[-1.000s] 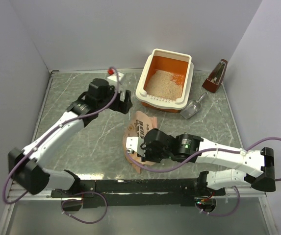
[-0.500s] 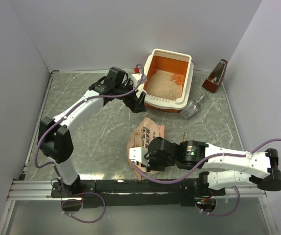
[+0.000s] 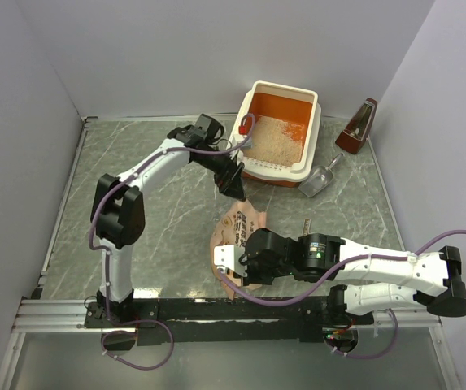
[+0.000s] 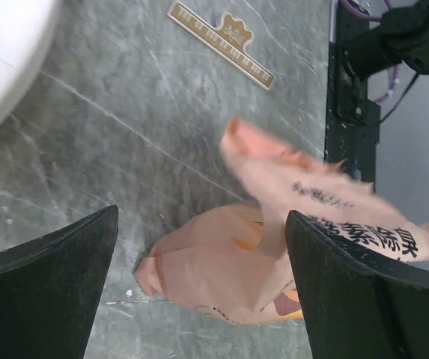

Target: Fill the litter box with clean litter

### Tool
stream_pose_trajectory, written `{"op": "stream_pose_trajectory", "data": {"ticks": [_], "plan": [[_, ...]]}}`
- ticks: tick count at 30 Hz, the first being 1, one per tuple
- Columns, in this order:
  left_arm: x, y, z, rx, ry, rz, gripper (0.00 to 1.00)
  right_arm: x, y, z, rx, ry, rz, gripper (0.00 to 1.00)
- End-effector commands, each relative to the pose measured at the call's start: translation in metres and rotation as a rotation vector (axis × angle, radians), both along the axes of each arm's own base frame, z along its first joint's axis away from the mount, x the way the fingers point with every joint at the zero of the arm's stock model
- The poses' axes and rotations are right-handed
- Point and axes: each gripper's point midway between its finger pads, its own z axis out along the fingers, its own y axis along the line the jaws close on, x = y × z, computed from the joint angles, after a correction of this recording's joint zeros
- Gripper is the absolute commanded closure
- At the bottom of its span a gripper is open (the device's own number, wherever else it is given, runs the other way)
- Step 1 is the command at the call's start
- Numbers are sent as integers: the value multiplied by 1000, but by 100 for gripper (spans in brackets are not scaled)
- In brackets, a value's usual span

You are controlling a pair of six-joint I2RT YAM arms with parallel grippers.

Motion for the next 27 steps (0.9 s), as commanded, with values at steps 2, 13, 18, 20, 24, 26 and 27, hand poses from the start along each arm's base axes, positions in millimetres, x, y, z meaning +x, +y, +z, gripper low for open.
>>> {"op": "stream_pose_trajectory", "data": {"ticks": [2, 13, 18, 20, 24, 26, 27], "plan": [[-21, -15, 13, -51, 4, -115, 3, -15, 6, 4, 39, 44, 42, 100], [-41, -25, -2, -7, 34, -151, 3, -12, 9, -3, 15, 42, 31, 100], [-49, -24, -3, -7, 49, -174, 3, -9, 8, -3, 13, 31, 19, 100], [-52, -23, -2, -13, 54, -184, 3, -9, 8, -2, 16, 30, 14, 100], [-54, -22, -4, -4, 68, -177, 20, -7, 7, 2, 33, 22, 3, 100], [-54, -22, -3, -2, 68, -170, 43, -6, 7, 3, 37, 20, -2, 100], [-54, -21, -4, 3, 67, -167, 54, -6, 7, 4, 43, 17, -3, 100]]}}
